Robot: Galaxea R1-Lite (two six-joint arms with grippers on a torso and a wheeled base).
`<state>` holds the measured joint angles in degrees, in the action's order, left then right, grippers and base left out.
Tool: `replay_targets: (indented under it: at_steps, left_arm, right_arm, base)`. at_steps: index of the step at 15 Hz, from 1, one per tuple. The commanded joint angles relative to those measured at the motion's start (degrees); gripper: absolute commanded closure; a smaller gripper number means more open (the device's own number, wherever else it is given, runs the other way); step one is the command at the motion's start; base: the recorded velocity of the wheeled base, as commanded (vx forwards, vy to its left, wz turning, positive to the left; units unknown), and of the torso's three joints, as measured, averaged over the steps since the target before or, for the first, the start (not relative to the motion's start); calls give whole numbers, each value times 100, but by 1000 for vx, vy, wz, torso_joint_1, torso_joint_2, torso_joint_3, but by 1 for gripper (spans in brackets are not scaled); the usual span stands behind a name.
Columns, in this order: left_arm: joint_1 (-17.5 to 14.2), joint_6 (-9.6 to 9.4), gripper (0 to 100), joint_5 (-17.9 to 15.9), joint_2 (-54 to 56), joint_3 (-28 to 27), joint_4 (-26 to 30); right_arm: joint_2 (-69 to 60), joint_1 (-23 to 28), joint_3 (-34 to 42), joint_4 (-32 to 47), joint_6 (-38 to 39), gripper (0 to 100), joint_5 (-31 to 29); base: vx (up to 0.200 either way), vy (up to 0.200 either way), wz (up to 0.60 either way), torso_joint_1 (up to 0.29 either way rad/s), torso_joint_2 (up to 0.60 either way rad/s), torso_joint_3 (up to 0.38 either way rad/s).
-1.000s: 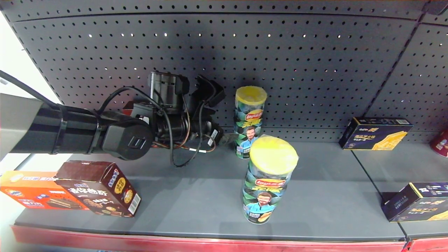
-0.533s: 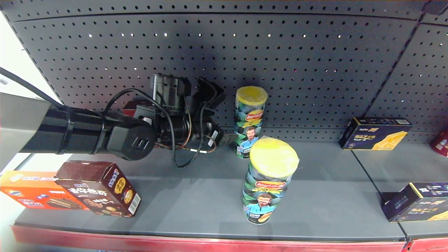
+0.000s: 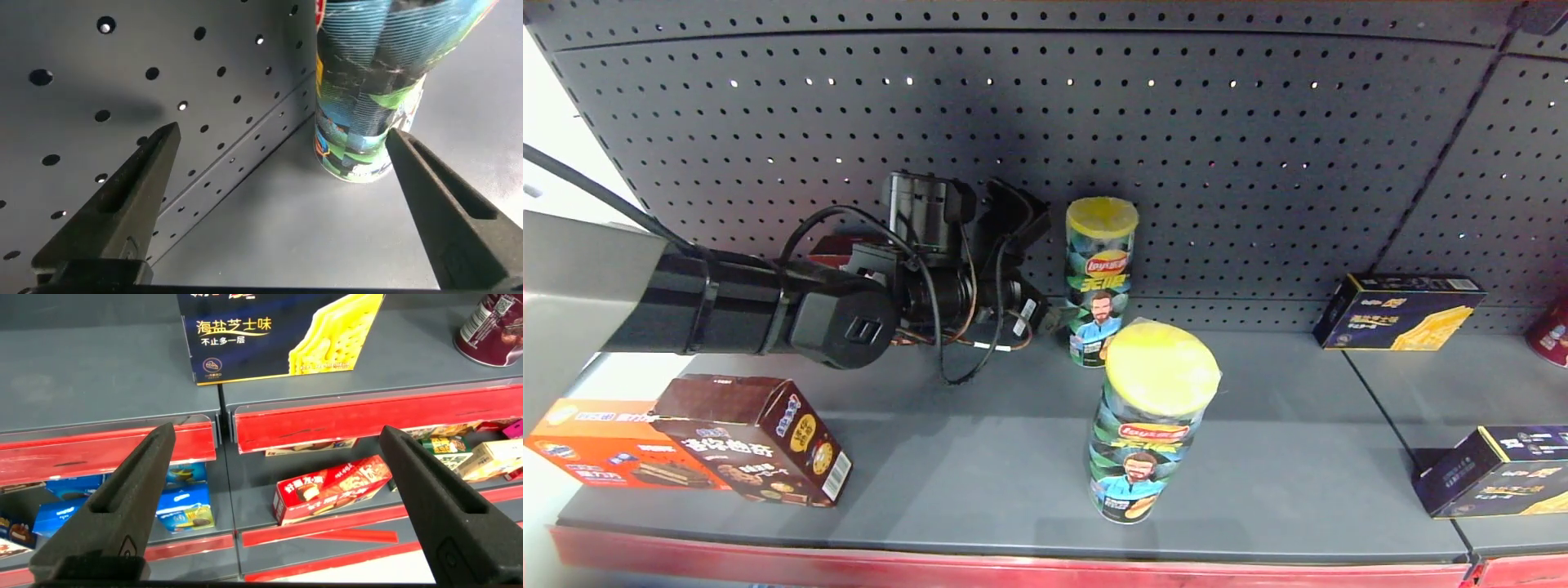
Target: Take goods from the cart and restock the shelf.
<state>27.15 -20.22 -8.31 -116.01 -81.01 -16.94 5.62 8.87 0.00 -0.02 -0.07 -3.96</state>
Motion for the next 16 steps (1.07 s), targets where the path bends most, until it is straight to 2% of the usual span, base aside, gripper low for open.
replay_targets:
  at_steps: [1,4,8,10,11,14,16]
  left_arm:
    - [1,1,0,-4,-27,-3,-2]
    - [-17,1,0,93,-1,50,-2]
    - [-25,10,0,392,430,604,-292]
    - [27,212,0,559,623,806,-564]
    - [45,221,0,647,658,876,-731]
    - [27,168,0,954,641,902,-784]
    - [19,150,0,1007,553,894,-793]
  right_arm:
    - [9,0,0,-6,-1,0,1]
    - [9,0,0,2,-1,0,1]
    - [9,0,0,2,-1,0,1]
    - [9,0,0,2,-1,0,1]
    - [9,0,0,-6,-1,0,1]
    - [9,0,0,2,-1,0,1]
    - [9,0,0,2,-1,0,1]
  base:
    - [0,0,0,0,0,0]
    - [0,0,0,0,0,0]
    - [0,0,0,0,0,0]
    - [0,0,0,0,0,0]
    - [0,0,0,0,0,0]
    - [0,0,0,0,0,0]
    - [0,0,0,0,0,0]
